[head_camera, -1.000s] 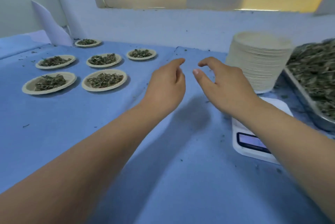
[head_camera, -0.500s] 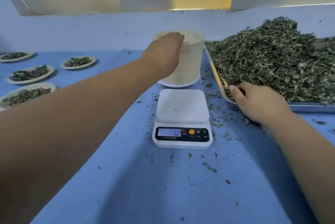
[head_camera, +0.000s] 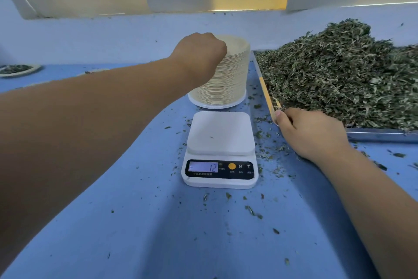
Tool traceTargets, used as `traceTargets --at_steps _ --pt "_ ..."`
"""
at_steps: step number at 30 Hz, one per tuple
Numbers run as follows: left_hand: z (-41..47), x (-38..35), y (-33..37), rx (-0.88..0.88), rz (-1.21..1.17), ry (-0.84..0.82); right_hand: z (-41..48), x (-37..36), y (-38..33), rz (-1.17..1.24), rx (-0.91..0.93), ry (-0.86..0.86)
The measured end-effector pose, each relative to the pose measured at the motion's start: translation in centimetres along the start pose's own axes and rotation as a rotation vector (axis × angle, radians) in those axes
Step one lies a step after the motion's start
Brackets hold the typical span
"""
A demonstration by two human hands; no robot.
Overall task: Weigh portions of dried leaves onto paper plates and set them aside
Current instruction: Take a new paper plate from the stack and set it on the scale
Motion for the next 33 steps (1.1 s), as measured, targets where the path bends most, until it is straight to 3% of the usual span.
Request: traceTargets --at_steps 18,29,33 --pt "0.2 -0.1 -0.4 -0.017 -0.027 0.028 0.1 -0.1 -0.2 0.000 0.000 0.022" --pt "0.9 0.3 1.7 -0.204 0.152 -0.046 0.0 0.0 -0.3 0.004 -0.003 0.028" --pt "1.0 0.8 1.3 -0.160 0.094 0.068 0.0 0.0 -0.2 -0.007 -0.005 0.028"
Point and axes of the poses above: each hand's wrist, its own z-axis towards the middle knuckle, its own x-axis out of the back of the hand, y = z × x, the point moved 7 cm from there along z, towards the middle knuckle, and after that the axes turned 1 degree about y, right-handed, at the moved point
